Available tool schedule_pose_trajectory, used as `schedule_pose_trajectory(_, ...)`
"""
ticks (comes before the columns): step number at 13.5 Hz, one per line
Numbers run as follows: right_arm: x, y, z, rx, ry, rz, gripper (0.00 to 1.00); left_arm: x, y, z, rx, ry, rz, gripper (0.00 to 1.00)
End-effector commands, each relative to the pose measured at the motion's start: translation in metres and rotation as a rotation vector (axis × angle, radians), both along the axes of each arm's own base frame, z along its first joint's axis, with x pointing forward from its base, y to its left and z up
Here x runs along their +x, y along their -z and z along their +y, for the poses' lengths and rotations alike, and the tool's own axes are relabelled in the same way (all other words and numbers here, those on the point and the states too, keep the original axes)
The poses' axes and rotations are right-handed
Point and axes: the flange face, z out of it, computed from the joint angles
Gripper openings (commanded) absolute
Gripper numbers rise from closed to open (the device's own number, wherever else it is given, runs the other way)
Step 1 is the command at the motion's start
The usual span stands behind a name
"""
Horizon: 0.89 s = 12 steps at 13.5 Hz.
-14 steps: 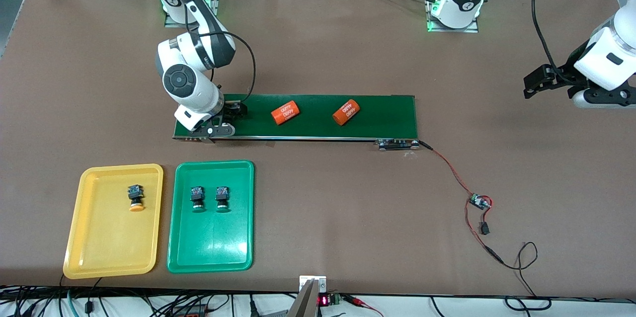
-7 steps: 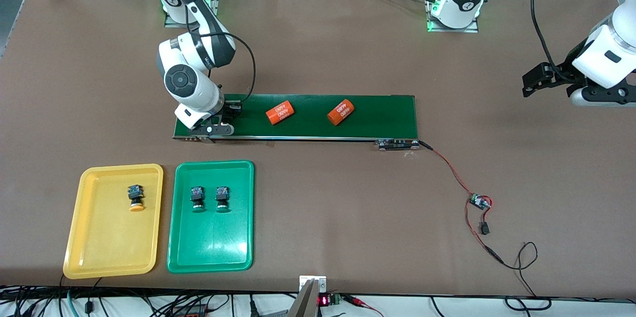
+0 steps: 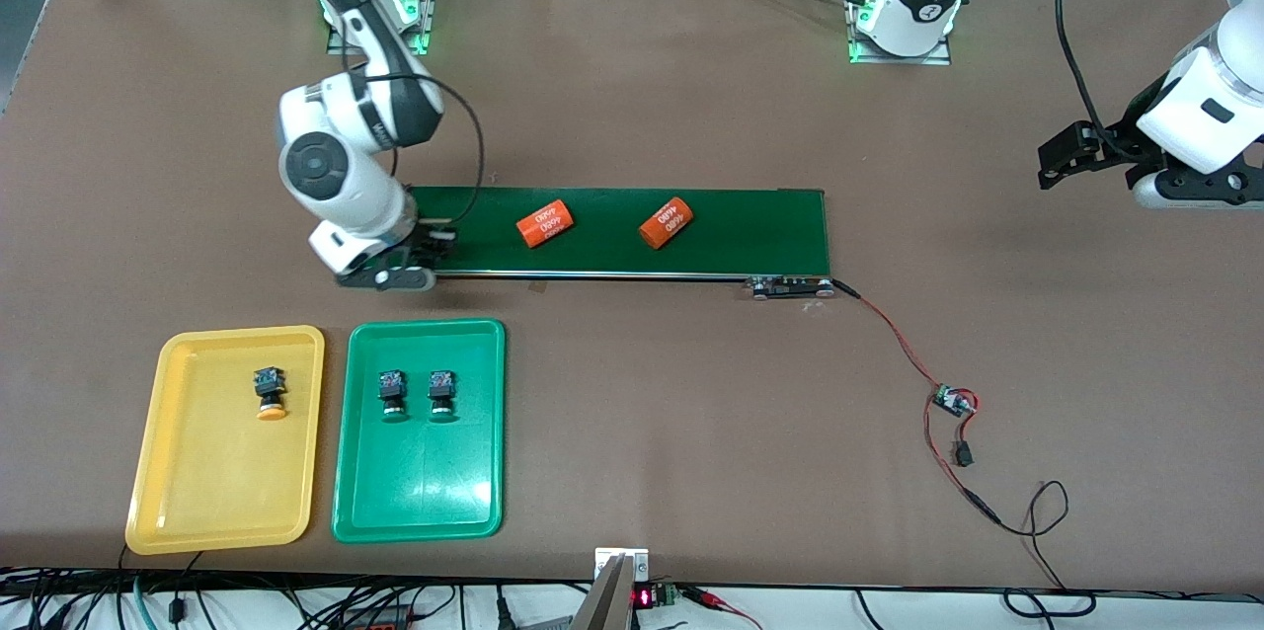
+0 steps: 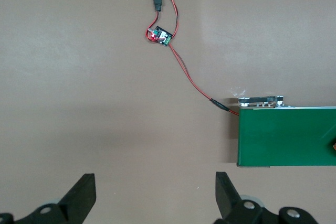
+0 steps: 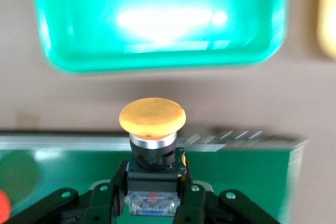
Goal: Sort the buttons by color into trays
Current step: 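Carry the yellow button over the yellow tray with the right gripper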
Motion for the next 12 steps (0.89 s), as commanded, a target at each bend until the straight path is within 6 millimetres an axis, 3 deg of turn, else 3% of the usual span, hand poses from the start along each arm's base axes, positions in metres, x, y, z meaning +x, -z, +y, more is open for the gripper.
schedule_pose_trajectory(1, 0.039, -0.009, -0.051, -0.084, -0.069, -0.054, 0.01, -0.007, -0.006, 0.001, -0.005, 0.0, 0.004, 1.0)
schedule_pose_trajectory(4, 0.081, -0.001, -0.12, -0.112, -0.101, -0.064, 0.0, -0.007, -0.006, 0.003, -0.005, -0.003, 0.004, 1.0)
schedule_pose_trajectory(7, 0.111, 0.024, -0.191, -0.114, -0.075, -0.057, 0.0, -0.007, -0.006, 0.002, -0.007, -0.001, 0.002, 1.0)
schedule_pose_trajectory(12, 0.145, 0.048, -0.254, -0.117, -0.086, -0.079, 0.0, -0.007, -0.006, 0.003, -0.005, -0.003, 0.005, 1.0)
